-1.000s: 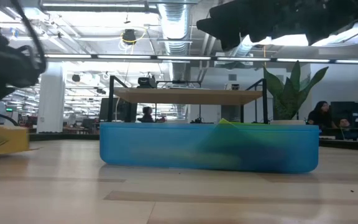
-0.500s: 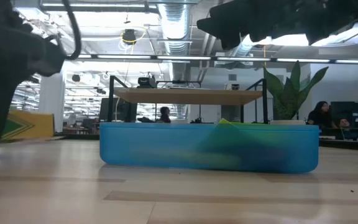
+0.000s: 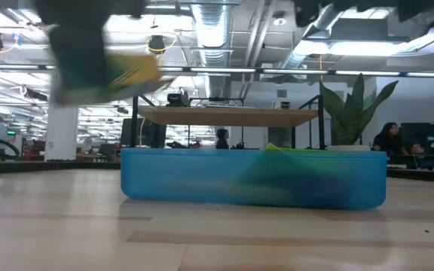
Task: Pack school essentials
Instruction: Put the crayon box into the supply box, then close the supply box
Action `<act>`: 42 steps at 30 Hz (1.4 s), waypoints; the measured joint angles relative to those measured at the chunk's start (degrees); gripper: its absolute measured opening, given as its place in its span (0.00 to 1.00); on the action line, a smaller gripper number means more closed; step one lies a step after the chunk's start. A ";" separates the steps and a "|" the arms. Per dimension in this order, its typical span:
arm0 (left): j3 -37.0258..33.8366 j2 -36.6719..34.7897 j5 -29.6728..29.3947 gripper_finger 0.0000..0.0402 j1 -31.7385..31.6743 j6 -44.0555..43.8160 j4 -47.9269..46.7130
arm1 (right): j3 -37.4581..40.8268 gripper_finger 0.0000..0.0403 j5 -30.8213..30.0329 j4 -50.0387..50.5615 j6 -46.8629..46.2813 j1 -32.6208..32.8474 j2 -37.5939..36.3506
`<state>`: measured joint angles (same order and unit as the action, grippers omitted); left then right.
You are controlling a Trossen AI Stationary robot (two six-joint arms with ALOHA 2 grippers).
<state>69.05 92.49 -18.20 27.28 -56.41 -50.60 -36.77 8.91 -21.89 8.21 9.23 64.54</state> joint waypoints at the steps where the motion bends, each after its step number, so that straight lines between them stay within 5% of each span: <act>1: 1.17 0.00 -0.12 0.68 -1.15 3.04 1.07 | 0.00 0.49 -0.02 1.13 0.00 0.00 -1.27; 7: 4.17 0.82 0.62 0.68 -6.96 22.64 11.08 | 0.00 0.48 -0.02 5.30 -0.02 0.00 -7.70; 15: 4.20 7.38 9.32 0.68 -11.03 39.65 21.63 | -0.02 0.48 0.00 7.68 -0.24 0.00 -11.53; 25: 4.19 12.79 13.94 0.69 -11.38 44.77 23.19 | 0.02 0.47 0.00 8.74 -0.24 0.00 -11.64; 37: 4.19 12.74 13.27 0.89 -11.96 43.63 23.98 | 0.02 0.47 -1.48 9.26 -0.72 0.00 -11.64; 42: 5.34 12.50 13.01 0.90 -11.92 43.58 25.55 | 0.02 0.48 -1.49 9.70 -2.31 0.00 -11.64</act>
<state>74.39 104.99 -5.19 15.35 -12.83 -25.06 -36.75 7.42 -12.18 5.89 9.23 52.90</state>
